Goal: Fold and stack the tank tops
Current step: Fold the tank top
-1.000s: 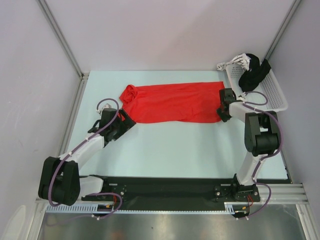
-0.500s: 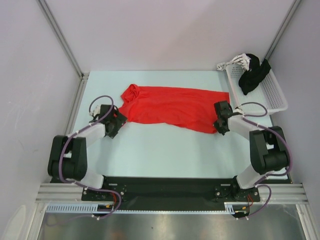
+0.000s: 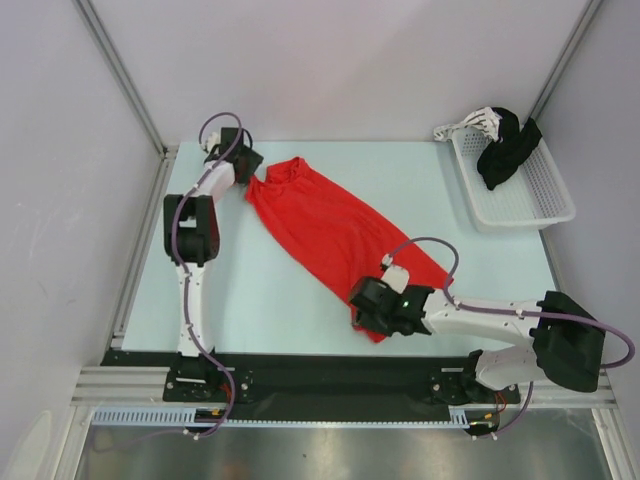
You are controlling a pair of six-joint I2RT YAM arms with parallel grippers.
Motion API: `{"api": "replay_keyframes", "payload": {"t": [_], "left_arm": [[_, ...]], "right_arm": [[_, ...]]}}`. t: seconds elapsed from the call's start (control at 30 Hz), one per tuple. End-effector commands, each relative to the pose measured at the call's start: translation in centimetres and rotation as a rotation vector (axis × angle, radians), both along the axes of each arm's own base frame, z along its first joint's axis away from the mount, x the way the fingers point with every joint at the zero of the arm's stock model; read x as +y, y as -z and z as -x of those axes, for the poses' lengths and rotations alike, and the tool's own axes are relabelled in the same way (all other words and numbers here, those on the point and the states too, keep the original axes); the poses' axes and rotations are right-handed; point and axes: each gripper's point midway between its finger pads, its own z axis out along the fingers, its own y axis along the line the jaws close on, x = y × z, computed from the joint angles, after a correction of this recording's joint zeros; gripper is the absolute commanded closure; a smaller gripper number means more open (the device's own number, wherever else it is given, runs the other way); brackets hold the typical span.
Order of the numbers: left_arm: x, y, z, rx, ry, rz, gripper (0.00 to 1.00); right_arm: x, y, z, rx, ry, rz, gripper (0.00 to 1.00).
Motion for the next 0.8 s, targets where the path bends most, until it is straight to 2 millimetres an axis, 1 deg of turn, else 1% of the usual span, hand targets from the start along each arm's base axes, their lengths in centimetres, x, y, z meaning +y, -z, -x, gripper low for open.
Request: {"api": "replay_keyframes", "payload": {"t": [0.0,0.03,0.07,0.1,0.13,0.17,0.2,0.23,0.27,0.3,0.33,0.37,0.4,0.43,0.47,0.5,0.53,0.57,0.6,0.63,0.67,0.7,0.73,0.77], "left_arm": [[-4.0,-1.7,-3.3,-0.029,0.100,0.045,0.37],[-4.5,-1.4,-3.6,-0.029,0.108,0.056,0.35],[-4.9,-1.2,-3.8,-0.034,0.121,0.077,0.25],[-4.8,-0.8,-3.6,-0.034,0.121,0.078,0.19],[-4.6,-1.8,-3.6,-0.051,0.118,0.069,0.13],[-4.2,-1.0,-2.9,-0.033,0.131,0.040,0.00],[-3.7,-1.3,-2.8,-0.040,0.135,0.027,0.00],[-3.3,-2.6,-2.6,-0.051,0.146,0.013,0.00],[-2.5,-2.1,-1.7,-0.022,0.150,-0.008,0.00],[-1.4,-1.8,-0.7,0.017,0.136,-0.012,0.00],[-0.8,-3.4,-0.1,0.010,0.130,-0.015,0.00],[-0.2,-1.6,1.9,0.072,0.130,-0.012,0.00],[0.8,-1.8,2.7,0.075,0.116,-0.011,0.00],[1.4,-4.4,3.5,0.035,0.110,-0.012,0.00],[1.9,-1.7,6.3,0.104,0.112,-0.015,0.00],[2.5,-2.3,6.7,0.068,0.102,-0.022,0.00],[2.5,-4.7,7.5,0.017,0.105,-0.028,0.00],[2.5,-2.3,10.0,0.064,0.122,-0.035,0.00],[3.9,-2.8,10.1,0.032,0.104,-0.034,0.00],[3.9,-3.4,10.9,0.022,0.110,-0.031,0.00],[3.8,-2.0,12.3,0.055,0.124,-0.033,0.00],[3.8,-1.6,13.0,0.070,0.131,-0.037,0.00],[2.9,-1.9,13.5,0.063,0.165,-0.008,0.00],[2.5,-0.8,14.6,0.076,0.178,-0.001,0.00]], "right_arm": [[1.7,-3.1,0.1,-0.102,-0.012,0.023,0.35],[2.1,-3.6,-0.2,-0.115,-0.027,0.038,0.30],[1.5,-3.9,-0.4,-0.128,-0.059,0.083,0.25],[1.3,-4.4,-0.9,-0.158,-0.067,0.103,0.24],[1.4,-5.4,-1.3,-0.185,-0.083,0.101,0.23],[1.2,-6.1,-2.1,-0.223,-0.123,0.119,0.23],[1.0,-6.6,-2.6,-0.240,-0.141,0.123,0.23],[0.7,-7.3,-3.3,-0.259,-0.155,0.113,0.23],[0.0,-7.7,-5.1,-0.265,-0.188,0.104,0.25],[-0.7,-7.9,-6.1,-0.258,-0.179,0.097,0.26],[-1.4,-8.1,-7.0,-0.253,-0.177,0.088,0.27],[-1.4,-8.6,-7.9,-0.258,-0.210,0.036,0.29],[-3.5,-8.7,-9.9,-0.276,-0.193,0.066,0.30],[-4.5,-8.9,-10.9,-0.291,-0.189,0.082,0.30],[-5.2,-9.1,-11.8,-0.298,-0.181,0.087,0.30],[-7.4,-9.1,-13.3,-0.299,-0.140,0.120,0.30],[-8.3,-8.9,-13.9,-0.291,-0.122,0.134,0.30],[-9.2,-8.6,-14.3,-0.280,-0.104,0.142,0.30],[-11.4,-7.7,-15.2,-0.252,-0.052,0.163,0.29],[-12.2,-7.2,-15.5,-0.241,-0.034,0.163,0.29],[-13.1,-6.9,-16.1,-0.241,-0.001,0.152,0.30],[-14.4,-5.4,-15.7,-0.209,0.031,0.158,0.30],[-16.2,-5.3,-16.7,-0.229,0.092,0.145,0.30],[-16.7,-4.8,-16.6,-0.224,0.104,0.130,0.30]]}}
